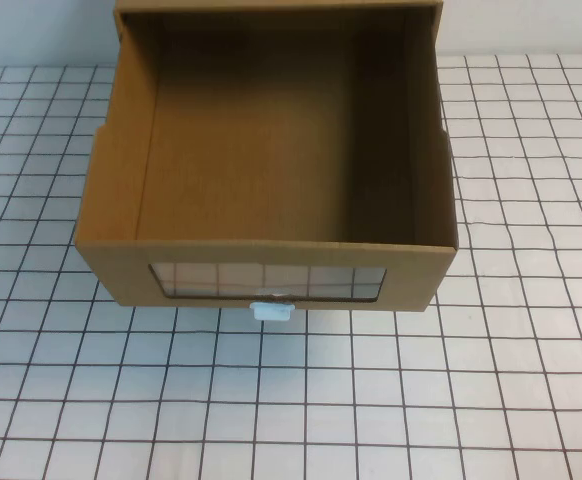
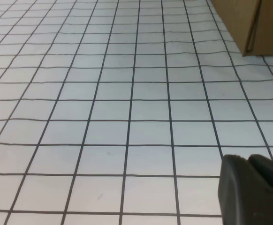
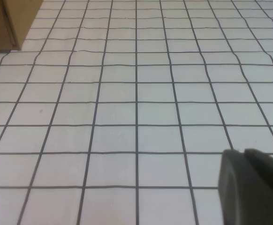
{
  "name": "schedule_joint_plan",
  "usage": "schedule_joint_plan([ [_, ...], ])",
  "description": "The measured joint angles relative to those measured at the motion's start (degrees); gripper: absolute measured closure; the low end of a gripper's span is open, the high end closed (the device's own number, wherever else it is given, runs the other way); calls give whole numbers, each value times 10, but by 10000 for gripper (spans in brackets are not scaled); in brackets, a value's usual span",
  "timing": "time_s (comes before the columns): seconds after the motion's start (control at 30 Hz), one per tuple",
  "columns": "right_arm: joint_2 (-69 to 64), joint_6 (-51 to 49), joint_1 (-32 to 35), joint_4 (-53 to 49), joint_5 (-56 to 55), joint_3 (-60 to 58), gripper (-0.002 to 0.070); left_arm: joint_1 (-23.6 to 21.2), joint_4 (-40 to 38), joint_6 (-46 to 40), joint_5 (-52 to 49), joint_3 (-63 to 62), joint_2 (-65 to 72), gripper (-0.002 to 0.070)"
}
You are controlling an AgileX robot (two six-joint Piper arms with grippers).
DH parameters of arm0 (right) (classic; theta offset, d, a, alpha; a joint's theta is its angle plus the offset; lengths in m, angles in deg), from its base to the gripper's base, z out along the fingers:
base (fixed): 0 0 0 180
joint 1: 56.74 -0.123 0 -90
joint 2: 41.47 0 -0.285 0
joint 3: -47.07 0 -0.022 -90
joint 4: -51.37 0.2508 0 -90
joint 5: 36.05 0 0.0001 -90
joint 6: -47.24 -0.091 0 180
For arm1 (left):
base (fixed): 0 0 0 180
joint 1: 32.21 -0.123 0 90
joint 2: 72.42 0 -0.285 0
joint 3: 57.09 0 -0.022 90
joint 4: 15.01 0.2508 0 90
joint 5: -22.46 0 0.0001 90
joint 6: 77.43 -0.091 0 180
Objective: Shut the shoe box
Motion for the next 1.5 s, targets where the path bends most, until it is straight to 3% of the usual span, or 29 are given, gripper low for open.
schedule_joint_plan([
  [1.1, 0, 0, 0, 0, -7, 0, 689, 0, 8, 0, 10, 0, 0, 680],
  [1.27, 0, 0, 0, 0, -69, 0, 689, 0, 8, 0, 76, 0, 0, 680],
  [1.5, 0, 0, 0, 2, -269, 0, 689, 0, 13, 0, 311, 0, 0, 680],
])
